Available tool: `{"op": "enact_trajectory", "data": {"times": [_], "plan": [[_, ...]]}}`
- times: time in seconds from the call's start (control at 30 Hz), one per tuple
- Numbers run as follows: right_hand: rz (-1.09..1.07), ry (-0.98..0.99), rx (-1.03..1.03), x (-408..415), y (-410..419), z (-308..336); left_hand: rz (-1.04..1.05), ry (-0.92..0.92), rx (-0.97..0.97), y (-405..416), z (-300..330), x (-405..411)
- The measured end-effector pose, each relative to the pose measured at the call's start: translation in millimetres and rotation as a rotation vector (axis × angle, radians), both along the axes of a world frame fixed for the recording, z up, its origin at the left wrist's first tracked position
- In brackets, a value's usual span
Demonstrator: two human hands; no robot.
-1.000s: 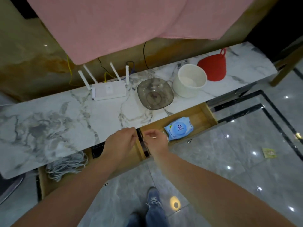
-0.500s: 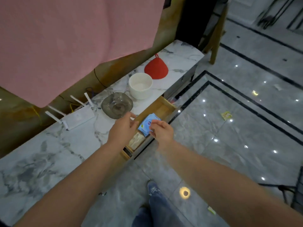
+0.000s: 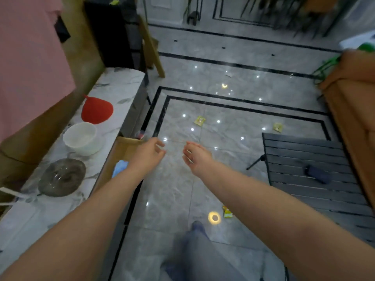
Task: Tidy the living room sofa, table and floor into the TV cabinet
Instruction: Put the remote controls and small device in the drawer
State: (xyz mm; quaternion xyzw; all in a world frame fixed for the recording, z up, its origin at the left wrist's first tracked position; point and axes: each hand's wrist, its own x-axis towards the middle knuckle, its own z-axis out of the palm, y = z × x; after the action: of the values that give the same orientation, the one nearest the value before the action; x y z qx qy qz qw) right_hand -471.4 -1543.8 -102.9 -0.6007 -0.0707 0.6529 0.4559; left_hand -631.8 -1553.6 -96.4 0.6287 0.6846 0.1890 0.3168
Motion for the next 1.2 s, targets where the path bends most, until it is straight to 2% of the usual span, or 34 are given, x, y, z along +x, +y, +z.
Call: {"op": "enact_trajectory", "data": {"times": [0.13, 0.37, 0.7, 0.93, 1.03, 1.2], "plan": [[-0.163, -0.004, -0.047, 78, 3, -6, -0.194, 0.045, -0.008, 22, 3, 80], [-0.291, -0.047, -0.096, 204, 13, -22, -0.369, 0.042, -0.045, 49, -14, 223], [-0.479, -0.272, -0.176, 439, 12, -64, -0.61, 0.002, -0.12, 77, -43, 454], [-0.488, -0.369, -0.227, 551, 7, -96, -0.851, 0.129, -0.262, 91, -59, 564], [-0.479, -0.388, -0.249, 583, 5, -113, -0.887, 0.175, -0.316, 99, -73, 597], [-0.327, -0.487, -0.341, 625, 7, -149, -0.959, 0.235, -0.469, 105, -104, 647]]}}
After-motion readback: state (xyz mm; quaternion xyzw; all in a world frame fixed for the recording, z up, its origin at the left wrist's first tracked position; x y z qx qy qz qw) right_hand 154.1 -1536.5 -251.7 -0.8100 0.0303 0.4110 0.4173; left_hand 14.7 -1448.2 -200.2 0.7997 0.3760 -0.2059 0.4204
